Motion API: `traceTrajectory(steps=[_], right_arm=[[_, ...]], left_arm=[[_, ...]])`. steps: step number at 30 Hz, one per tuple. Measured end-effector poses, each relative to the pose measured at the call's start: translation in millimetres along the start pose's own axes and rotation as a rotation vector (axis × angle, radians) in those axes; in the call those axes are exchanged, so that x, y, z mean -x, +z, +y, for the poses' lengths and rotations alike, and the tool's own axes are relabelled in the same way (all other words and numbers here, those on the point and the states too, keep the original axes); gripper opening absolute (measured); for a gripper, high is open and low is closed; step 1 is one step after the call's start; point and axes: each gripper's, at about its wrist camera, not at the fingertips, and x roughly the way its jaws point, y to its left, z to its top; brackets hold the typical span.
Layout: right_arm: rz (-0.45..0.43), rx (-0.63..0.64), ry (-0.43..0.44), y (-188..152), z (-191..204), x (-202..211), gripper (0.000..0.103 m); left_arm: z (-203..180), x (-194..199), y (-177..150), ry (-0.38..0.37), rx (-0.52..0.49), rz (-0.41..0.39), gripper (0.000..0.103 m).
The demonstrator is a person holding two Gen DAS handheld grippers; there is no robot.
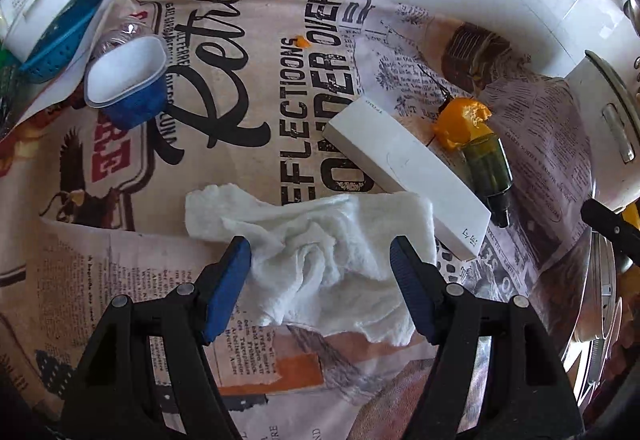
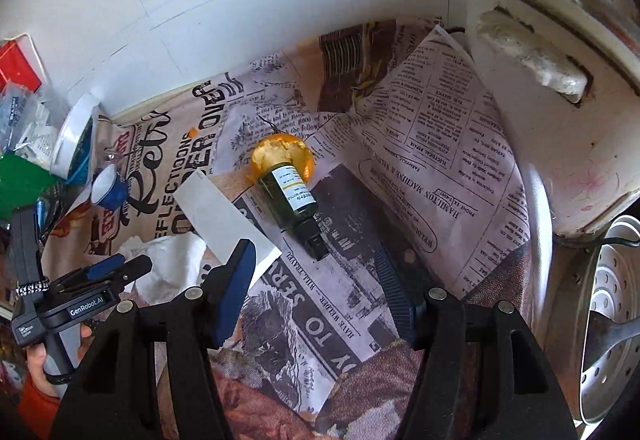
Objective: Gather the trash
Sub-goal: 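Grasp the white tissue with the left gripper while the right grasps the green bottle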
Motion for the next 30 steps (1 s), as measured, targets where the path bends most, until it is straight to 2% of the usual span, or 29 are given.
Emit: traceTrajectory(steps=[5, 9, 12, 18, 21, 23, 24, 26, 27, 28, 30], right_arm=[[0.028, 0.024, -0.013, 12, -4, -23, 0.058], [0.056, 0.06, -0.016, 20, -4, -43, 0.058], [0.079, 0.071, 0.01, 24, -3, -60, 0.058], [0.132, 0.065, 0.079, 28, 2, -88, 0.057], [0.141, 0.063, 0.093, 29, 6, -96, 0.051], [0.143, 0.063, 0.092, 29, 8, -100, 0.044], [0.139, 0.063, 0.089, 29, 10, -101, 0.044], [0.13, 0.065, 0.084, 28, 10, -99, 0.043], [0.125, 0.067, 0.079, 27, 11, -98, 0.043], [0.12, 0.07, 0.073, 26, 11, -97, 0.043], [0.107, 0.071, 0.065, 23, 11, -91, 0.043]], left_arm=[[-26, -7, -3, -0.049, -0.075, 0.021, 0.071], [-45, -14, -9, -0.058, -0.124, 0.062, 0.071], [-54, -22, -13, -0.028, -0.15, 0.076, 0.071], [-58, -26, -14, 0.036, -0.175, 0.034, 0.07], [-60, -29, -15, 0.078, -0.212, 0.012, 0.061], [-58, -28, -16, 0.094, -0.221, -0.002, 0.051], [-55, -27, -16, 0.095, -0.216, -0.008, 0.048], [-49, -24, -15, 0.094, -0.198, -0.014, 0.032], [-44, -23, -14, 0.087, -0.184, -0.013, 0.026], [-38, -22, -12, 0.063, -0.159, -0.006, 0.016], [-25, -20, -7, 0.005, -0.094, 0.016, 0.012]])
